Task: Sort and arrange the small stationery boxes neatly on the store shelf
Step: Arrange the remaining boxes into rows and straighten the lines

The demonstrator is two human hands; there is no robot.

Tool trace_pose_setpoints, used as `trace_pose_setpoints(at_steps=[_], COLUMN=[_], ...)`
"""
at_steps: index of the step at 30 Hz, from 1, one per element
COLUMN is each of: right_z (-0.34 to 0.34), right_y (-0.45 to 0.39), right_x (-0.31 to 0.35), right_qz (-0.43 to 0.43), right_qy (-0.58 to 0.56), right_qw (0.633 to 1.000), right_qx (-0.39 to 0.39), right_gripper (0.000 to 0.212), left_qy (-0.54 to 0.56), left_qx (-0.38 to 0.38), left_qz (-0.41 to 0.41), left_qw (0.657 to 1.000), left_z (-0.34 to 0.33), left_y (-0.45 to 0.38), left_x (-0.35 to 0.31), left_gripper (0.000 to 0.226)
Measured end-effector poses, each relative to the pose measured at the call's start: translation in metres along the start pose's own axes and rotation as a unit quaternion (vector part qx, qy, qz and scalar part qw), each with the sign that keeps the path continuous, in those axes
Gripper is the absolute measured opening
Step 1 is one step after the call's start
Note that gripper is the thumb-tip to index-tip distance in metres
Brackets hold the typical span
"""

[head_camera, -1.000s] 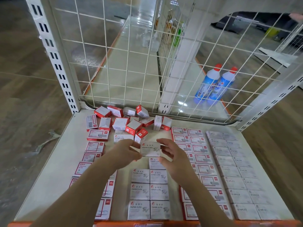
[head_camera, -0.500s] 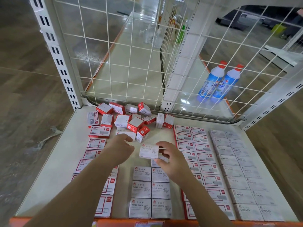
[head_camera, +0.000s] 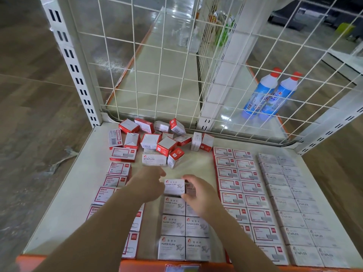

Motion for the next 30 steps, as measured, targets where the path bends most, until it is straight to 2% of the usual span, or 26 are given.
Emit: trace_pose_setpoints(at_steps=[5,11,17,30], right_z=[0.002,0.019,0.022,0.020], right_y=[0.003,0.014,0.018,0.017], right_x=[-0.006,-0.020,-0.024,-0.028], right_qz=[-0.010,-0.035,-0.042,-0.048], right_qy=[-0.033,-0.063,-0.077,-0.077], right_qw=[0.999,0.996,0.995,0.996], right_qx=[-0.002,-0.047,-0.041,-0.023], right_gripper=[0.045,0.041,0.037,0.039], left_qy=[-0.049,-0.074,-0.112,-0.118], left_qx=[0.019,0.033,0.033,0.033], left_qz=[-0.022,-0.041,-0.045,-0.043], left_qw=[0.998,0.996,0.992,0.992], left_z=[-0.017,-0.032,-0.039,-0.041], left_y=[-0.006,-0.012,-0.017,-0.022], left_x=[-0.004,-0.013,-0.019,-0.017], left_gripper=[0.049,0.055,0.051,0.040])
Point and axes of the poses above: each hand's wrist, its own y-axis away from the middle knuckle, its own z-axis out of the back of the hand, x = y × z, the point moved 9 cm from there along -y, towards the middle knuckle, and after that the axes turned 2 degrees about -y, right-handed, at the moved point
